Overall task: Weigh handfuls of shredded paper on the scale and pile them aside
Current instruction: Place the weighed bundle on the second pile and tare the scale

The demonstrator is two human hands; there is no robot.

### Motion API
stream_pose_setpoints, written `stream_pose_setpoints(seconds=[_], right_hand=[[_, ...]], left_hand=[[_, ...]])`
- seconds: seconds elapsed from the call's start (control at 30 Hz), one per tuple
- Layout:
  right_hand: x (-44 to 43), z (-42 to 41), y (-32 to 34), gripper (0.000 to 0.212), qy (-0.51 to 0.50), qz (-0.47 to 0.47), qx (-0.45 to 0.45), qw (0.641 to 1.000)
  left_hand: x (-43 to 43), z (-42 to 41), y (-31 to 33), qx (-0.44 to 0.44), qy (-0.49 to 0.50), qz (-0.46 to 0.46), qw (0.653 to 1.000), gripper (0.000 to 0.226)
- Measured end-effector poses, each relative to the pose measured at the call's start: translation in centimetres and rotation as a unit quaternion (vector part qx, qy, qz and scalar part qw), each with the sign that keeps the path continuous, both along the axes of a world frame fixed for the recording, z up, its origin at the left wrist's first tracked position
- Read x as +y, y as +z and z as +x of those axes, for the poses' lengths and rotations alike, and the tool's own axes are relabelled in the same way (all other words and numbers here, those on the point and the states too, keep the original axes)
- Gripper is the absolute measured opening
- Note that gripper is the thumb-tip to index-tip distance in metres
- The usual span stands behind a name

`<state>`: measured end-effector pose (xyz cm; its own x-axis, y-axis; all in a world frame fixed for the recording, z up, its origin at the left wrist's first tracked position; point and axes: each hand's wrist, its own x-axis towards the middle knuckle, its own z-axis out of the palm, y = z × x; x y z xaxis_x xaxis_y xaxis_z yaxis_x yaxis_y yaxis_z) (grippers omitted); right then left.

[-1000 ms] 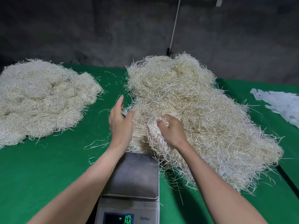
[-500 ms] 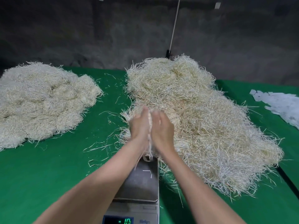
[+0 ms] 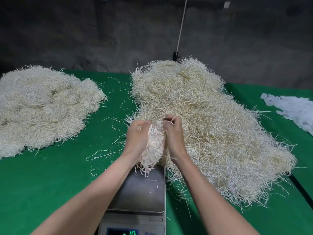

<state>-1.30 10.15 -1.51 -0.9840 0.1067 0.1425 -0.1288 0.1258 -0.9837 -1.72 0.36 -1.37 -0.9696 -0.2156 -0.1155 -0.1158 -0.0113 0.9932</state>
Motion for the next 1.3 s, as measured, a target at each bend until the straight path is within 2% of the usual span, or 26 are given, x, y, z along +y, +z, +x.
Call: stream_pose_setpoints(seconds=[0.03,0.07,0.13,0.17,0.2,0.23,0.27,0.33,0.37,0.43,0.47,0.53,0.6,0.63,0.77,0.83,0.9,0.97,1.07,1.17,1.23,1.3], right_hand=[[0.1,0.0,0.1,0.029,0.031,-0.045,0.004,0.998],[-0.1,0.0,0.4,0.040,0.065,-0.033,0.013,0.997],[-1.2,0.5,0.3,0.056,0.102,0.120,0.072,0.985],[-1.6,0.6,-0.2,0.055,0.073,0.189,0.100,0.974],[-1.5,0.3,-0.4,0.045,0.025,0.180,0.108,0.977],[-1.0,-0.1,-0.2,0.034,-0.025,0.119,0.093,0.988],[-0.2,-0.8,-0.3,0.033,-0.076,0.051,0.071,0.993],[1.0,-2.0,-0.3,0.037,-0.149,-0.032,0.022,0.988],[1.1,-2.3,-0.2,0.036,-0.172,-0.040,0.005,0.984],[0.2,-2.4,-0.1,0.029,-0.180,-0.003,0.014,0.984],[-0.4,-2.0,-0.3,0.026,-0.161,0.030,0.036,0.986],[-1.7,-0.3,-1.7,0.025,-0.126,0.157,0.108,0.974],[-3.1,1.9,-3.2,0.027,-0.082,0.266,0.172,0.945],[-3.2,2.2,-3.1,0.029,-0.065,0.272,0.172,0.945],[-0.6,-0.1,-1.1,0.043,-0.104,0.149,0.088,0.979],[-1.1,0.5,-1.3,0.045,-0.135,0.162,0.104,0.972],[-2.8,1.9,-2.3,0.040,-0.144,0.177,0.148,0.962],[-3.0,1.7,-2.8,0.042,-0.133,0.183,0.151,0.962],[-1.0,0.5,-2.3,0.043,-0.079,0.162,0.066,0.981],[0.4,1.7,-2.6,0.032,0.035,0.111,-0.013,0.993],[1.8,3.2,-2.4,0.027,0.129,0.141,-0.045,0.980],[3.6,4.7,-2.0,0.028,0.149,0.235,0.003,0.960]], left_hand=[[-0.2,-0.2,0.1,0.020,0.003,-0.039,0.999,0.018],[-0.1,-0.3,0.1,0.030,-0.006,-0.051,0.998,0.022],[0.4,-0.4,0.4,0.006,-0.053,0.051,0.997,0.036],[0.5,-0.2,1.0,-0.026,-0.088,0.132,0.987,0.043],[0.4,0.2,1.4,-0.069,-0.114,0.191,0.973,0.053],[0.1,0.4,1.3,-0.096,-0.128,0.221,0.962,0.062],[-0.3,0.5,1.0,-0.093,-0.125,0.206,0.966,0.070],[-0.1,1.8,0.0,-0.030,-0.099,0.082,0.991,0.079],[0.5,2.8,-0.4,-0.010,-0.101,0.054,0.993,0.084],[2.0,3.4,-0.9,-0.053,-0.116,0.112,0.985,0.099],[2.4,2.8,-0.8,-0.074,-0.107,0.160,0.978,0.094],[2.1,0.6,-0.2,-0.080,-0.024,0.242,0.967,0.062],[1.0,-1.1,0.4,-0.083,0.091,0.275,0.953,0.026],[0.8,-1.3,0.3,-0.075,0.117,0.276,0.951,0.017],[2.5,1.3,-1.5,-0.136,0.041,0.186,0.972,0.034],[2.1,1.4,-0.8,-0.132,0.023,0.229,0.964,0.038],[1.3,0.3,-0.2,-0.085,0.044,0.295,0.951,0.046],[1.3,0.2,-0.7,-0.091,0.070,0.274,0.955,0.044],[2.0,0.9,-1.8,-0.143,0.049,0.192,0.970,0.037],[0.7,-0.2,-1.5,-0.135,0.127,0.099,0.978,0.034],[-0.8,-0.8,-1.0,-0.120,0.163,0.114,0.973,0.030],[-1.7,-1.1,-1.4,-0.124,0.182,0.121,0.968,0.043]])
